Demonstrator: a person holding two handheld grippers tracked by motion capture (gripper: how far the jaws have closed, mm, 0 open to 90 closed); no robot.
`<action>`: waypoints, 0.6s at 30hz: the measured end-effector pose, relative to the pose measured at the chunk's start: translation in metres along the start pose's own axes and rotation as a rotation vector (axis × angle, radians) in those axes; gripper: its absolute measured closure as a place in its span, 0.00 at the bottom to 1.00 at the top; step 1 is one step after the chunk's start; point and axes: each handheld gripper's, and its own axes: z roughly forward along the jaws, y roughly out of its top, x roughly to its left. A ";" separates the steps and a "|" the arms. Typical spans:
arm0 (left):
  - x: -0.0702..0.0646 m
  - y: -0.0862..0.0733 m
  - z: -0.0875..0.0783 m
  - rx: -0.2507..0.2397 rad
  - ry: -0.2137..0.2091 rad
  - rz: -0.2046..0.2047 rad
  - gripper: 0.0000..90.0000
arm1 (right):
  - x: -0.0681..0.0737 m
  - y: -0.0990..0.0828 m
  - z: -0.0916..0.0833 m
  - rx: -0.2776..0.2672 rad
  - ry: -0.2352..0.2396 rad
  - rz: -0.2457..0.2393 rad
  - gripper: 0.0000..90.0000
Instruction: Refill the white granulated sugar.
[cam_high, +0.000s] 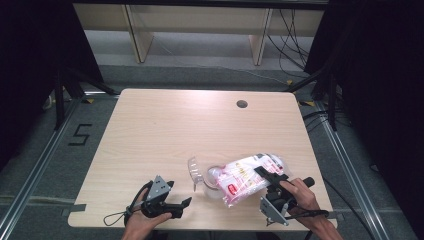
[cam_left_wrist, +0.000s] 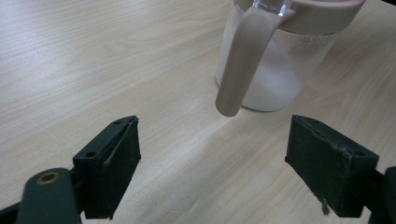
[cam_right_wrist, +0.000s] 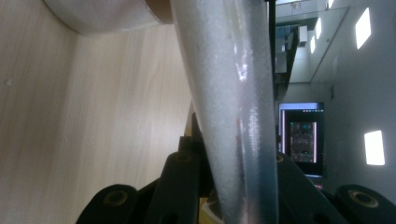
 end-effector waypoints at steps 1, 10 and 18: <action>0.000 0.000 0.000 -0.004 0.001 -0.005 0.19 | -0.002 -0.001 0.001 -0.022 -0.002 -0.012 0.92; -0.001 0.000 0.000 -0.015 -0.003 -0.011 0.19 | -0.003 -0.010 0.001 -0.089 0.042 0.205 0.92; -0.001 0.000 0.000 -0.011 -0.003 -0.019 0.19 | 0.001 -0.016 0.004 -0.125 0.096 0.366 0.93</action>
